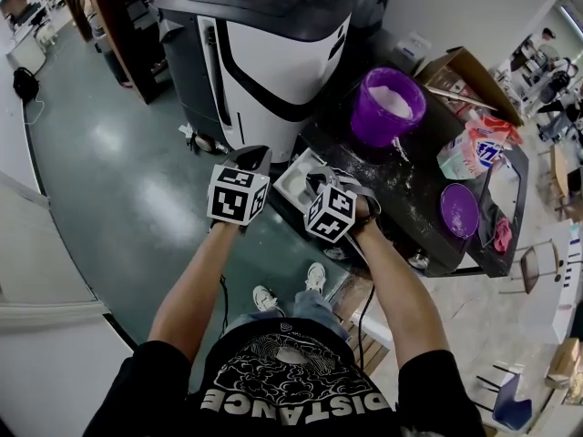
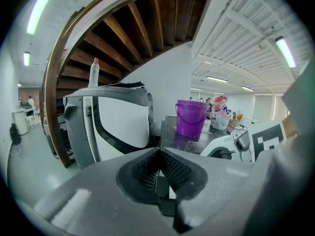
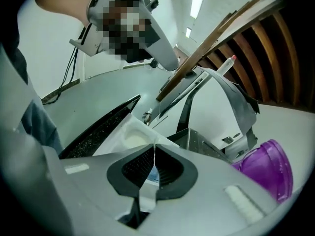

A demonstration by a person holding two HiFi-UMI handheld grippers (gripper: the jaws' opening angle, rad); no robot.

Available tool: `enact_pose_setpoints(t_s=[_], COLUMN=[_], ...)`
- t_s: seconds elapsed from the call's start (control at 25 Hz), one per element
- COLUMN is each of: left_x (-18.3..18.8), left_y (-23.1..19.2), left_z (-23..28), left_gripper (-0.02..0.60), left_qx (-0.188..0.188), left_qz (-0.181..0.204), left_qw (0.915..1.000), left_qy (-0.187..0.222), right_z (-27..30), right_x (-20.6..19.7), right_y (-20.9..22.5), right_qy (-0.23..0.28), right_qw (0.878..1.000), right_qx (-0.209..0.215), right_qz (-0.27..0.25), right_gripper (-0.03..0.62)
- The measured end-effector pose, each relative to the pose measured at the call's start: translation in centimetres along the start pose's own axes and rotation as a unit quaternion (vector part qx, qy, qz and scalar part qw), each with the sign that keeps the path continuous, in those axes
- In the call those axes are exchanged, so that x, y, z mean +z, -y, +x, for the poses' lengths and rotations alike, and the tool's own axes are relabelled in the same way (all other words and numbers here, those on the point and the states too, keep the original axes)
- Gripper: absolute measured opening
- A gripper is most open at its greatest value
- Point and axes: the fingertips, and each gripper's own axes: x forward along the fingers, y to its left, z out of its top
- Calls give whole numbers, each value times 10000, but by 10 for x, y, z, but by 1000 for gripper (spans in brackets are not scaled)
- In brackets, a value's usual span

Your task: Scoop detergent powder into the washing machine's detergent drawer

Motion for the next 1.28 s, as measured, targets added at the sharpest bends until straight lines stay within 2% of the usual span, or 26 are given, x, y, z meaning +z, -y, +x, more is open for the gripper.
enact_pose_setpoints(t_s=[0.36, 0.56, 1.0, 1.28], left_x=[1, 1, 10, 23], left_y=[-2, -3, 2, 2], left_z=[-1, -1, 0, 0], left_gripper=[0, 0, 0, 0], left_qx=[35, 38, -20, -43], left_qz=[2, 5, 7, -62], left_qw=[10000, 10000, 10000, 9999], left_qy=[-5, -14, 47, 145], right_z=[-2, -2, -18, -38], right_x=[-2, -3, 16, 26], right_y=[1, 0, 23, 50], right_qy=[59, 63, 432, 798], right_qw=[9967, 9969, 9978, 9860], right_qx=[-429, -400, -388, -478], right_qz=[-681, -671, 318, 1386], right_gripper=[34, 34, 34, 35])
